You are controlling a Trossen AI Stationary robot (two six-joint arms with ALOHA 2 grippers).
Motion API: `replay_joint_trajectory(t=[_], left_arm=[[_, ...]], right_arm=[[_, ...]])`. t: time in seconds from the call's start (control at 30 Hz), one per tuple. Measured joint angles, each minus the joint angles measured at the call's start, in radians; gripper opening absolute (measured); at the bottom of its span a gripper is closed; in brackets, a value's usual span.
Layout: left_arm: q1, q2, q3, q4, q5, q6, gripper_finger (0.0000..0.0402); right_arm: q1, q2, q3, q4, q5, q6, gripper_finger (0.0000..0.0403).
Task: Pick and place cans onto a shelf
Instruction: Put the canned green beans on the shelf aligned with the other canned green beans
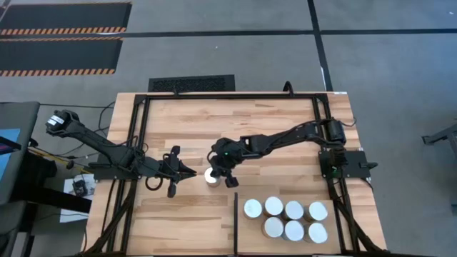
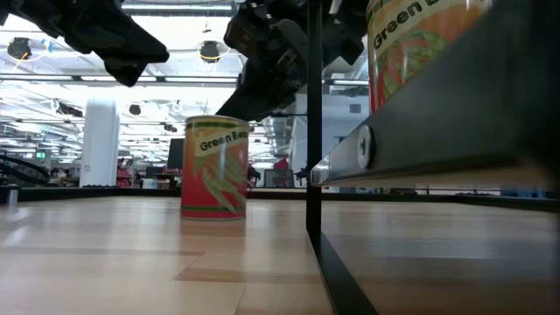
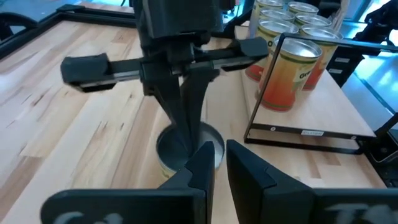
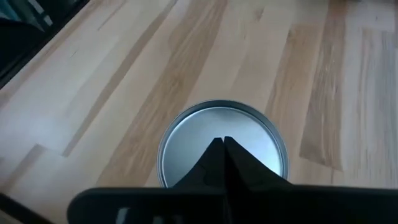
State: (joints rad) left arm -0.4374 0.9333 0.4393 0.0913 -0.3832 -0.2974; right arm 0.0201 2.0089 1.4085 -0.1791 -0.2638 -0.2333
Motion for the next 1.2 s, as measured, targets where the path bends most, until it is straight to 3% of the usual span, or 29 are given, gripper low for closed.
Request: replay_joint_trajectory(t=[0.37,0.53,0.7,0.97,1.2], left_arm=[[0.0,0.0,0.0,-0.014,-0.003,-0.002,0.0031],[0.0,0.0,0.0,-0.018,-0.074,0.008,0.0031],[0.001,0.0,0.0,-0.015,-0.107,0.011,0.0031],[0.001,0.0,0.0,-0.021,-0.089,0.002,0.0031],[0.0,0.0,0.0,-0.027,-0.088,0.004,0.0031]], right_arm=[[-0.054,-0.042,0.015,-0.075,0.076,0.008,0.0021],[-0.054,-0.12,0.013,-0.11,0.078,0.008,0.0023],[-0.018,-0.197,0.015,-0.202,0.088,0.008,0.0053],[0.036,-0.132,0.014,-0.208,0.168,-0.027,0.0119],[0.035,-0.072,0.017,-0.18,0.269,-0.04,0.0139]])
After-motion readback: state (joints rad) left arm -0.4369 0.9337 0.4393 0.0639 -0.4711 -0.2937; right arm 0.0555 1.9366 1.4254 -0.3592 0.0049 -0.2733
